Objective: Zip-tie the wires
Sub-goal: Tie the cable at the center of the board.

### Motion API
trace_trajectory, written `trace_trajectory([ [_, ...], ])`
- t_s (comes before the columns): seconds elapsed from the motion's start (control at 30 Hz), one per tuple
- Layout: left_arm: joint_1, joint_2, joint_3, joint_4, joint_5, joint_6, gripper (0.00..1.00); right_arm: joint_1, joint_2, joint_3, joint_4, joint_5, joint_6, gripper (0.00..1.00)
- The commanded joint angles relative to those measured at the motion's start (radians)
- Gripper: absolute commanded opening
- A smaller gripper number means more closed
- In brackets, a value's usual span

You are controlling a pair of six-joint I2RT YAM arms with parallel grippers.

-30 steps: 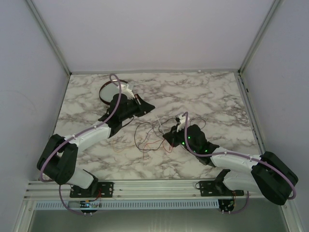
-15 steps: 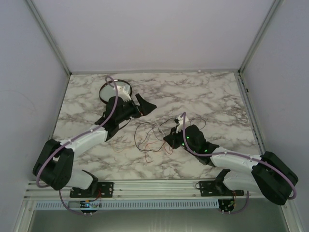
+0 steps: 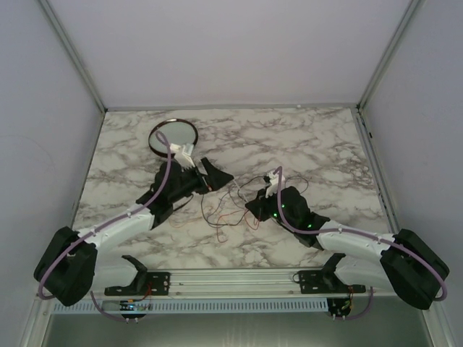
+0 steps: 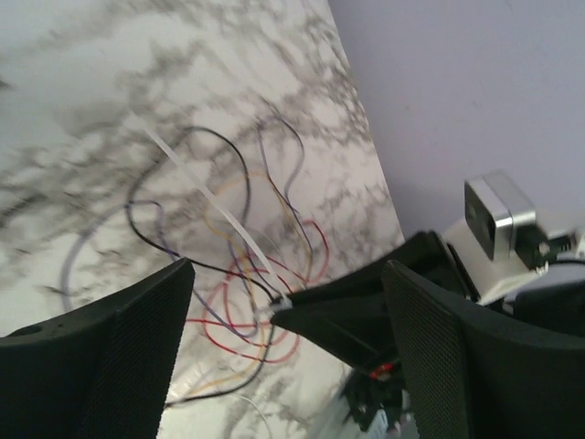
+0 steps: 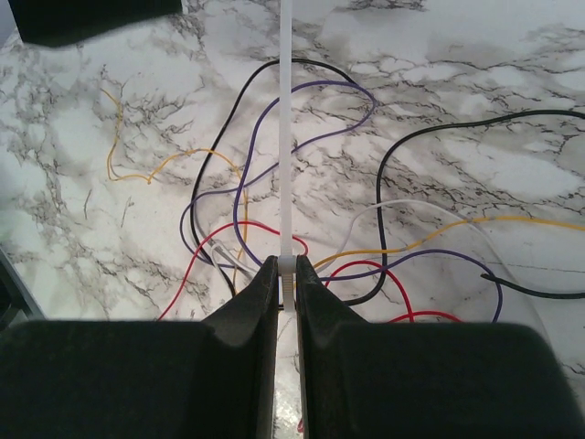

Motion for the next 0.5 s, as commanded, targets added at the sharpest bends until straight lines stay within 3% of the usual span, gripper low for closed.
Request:
trace_trajectory([
  [0.0, -0.079, 0.035, -0.002, 0.084, 0.003, -0.049, 0.83, 0.014, -0.027, 0.023, 0.024, 0.026, 0.017, 0.03],
  [0.47, -0.183, 0.274, 0.041, 0.253, -0.009, -0.103, 0.59, 0.019, -0.032, 0.024, 0.028, 0.028, 0.017, 0.03],
])
